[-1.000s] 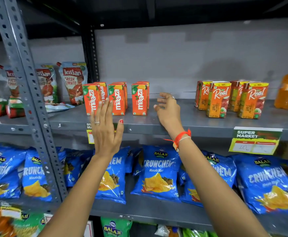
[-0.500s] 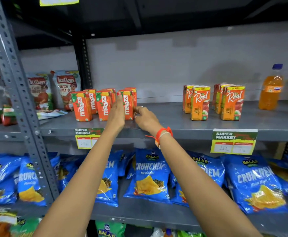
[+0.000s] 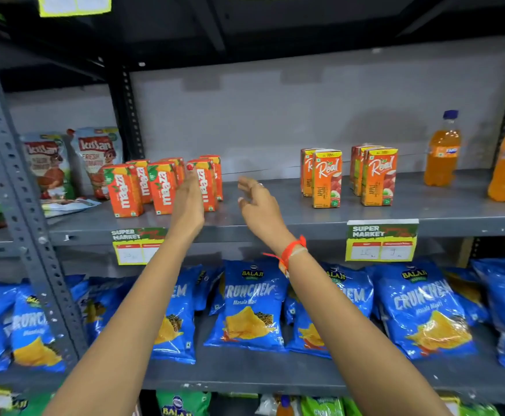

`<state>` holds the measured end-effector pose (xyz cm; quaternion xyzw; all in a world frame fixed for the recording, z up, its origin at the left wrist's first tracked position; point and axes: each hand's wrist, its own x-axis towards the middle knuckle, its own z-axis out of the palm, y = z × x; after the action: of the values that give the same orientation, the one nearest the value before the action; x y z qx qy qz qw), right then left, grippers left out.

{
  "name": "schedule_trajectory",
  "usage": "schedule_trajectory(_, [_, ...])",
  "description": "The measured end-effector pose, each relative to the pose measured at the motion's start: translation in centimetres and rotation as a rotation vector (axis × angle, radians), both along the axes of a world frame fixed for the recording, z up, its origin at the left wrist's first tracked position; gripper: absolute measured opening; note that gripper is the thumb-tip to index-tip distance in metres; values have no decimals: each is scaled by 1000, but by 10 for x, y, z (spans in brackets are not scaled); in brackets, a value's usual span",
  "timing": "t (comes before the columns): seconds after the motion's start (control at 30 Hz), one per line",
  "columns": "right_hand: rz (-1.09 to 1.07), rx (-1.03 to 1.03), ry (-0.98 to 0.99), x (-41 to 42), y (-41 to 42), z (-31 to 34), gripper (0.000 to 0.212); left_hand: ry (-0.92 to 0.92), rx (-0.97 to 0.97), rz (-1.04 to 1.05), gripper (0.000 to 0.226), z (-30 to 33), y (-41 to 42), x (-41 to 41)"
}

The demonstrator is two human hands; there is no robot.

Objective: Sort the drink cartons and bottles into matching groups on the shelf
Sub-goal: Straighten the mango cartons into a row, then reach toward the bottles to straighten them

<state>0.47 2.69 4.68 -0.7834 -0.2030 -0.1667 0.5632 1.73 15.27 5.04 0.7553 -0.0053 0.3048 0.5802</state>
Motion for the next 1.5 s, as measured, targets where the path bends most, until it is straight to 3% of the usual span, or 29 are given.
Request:
schedule_trajectory(0.1, [-169,184,-128,-13,-46,-11,43,-213,182,153,63,-9,-32,-8])
schedule_trajectory(0.23, [-485,468,-274,-21,-116,-9,34,-333,121,-3,57,-5,-100,-14])
schedule_trajectory(0.37, [-722,516,-222,-16,-182,-2,32,-130,-186,-482,67,11,-172,-19])
schedule_trajectory(0.5, [-590,237,-43,-11,-219,7,42,145,-256,-793,69,26,-221,-29])
schedule_trajectory(0.7, [-381,-32,53,-1,-231,8,41,178,-206,-822,77,22,-251,-17])
schedule_trajectory(0.87, [-339,-19,67,6,-237,9,32,181,-142,-772,83,17,-255,-10])
schedule_trajectory(1.1, [-326,100,51,1,-243,7,37,141,-153,-675,74,15,-260,-16])
schedule_trajectory(1.27, [-541,354,-194,-11,-283,-1,36,-144,12,-425,55,7,-284,-22])
schedule_trajectory(1.37, [-758,458,-286,-17,-323,-6,36,-239,-77,-605,57,17,-321,-22])
schedule_trajectory(1.5, [-915,411,-273,-21,-373,-6,42,-30,-141,-866,65,30,-378,-11])
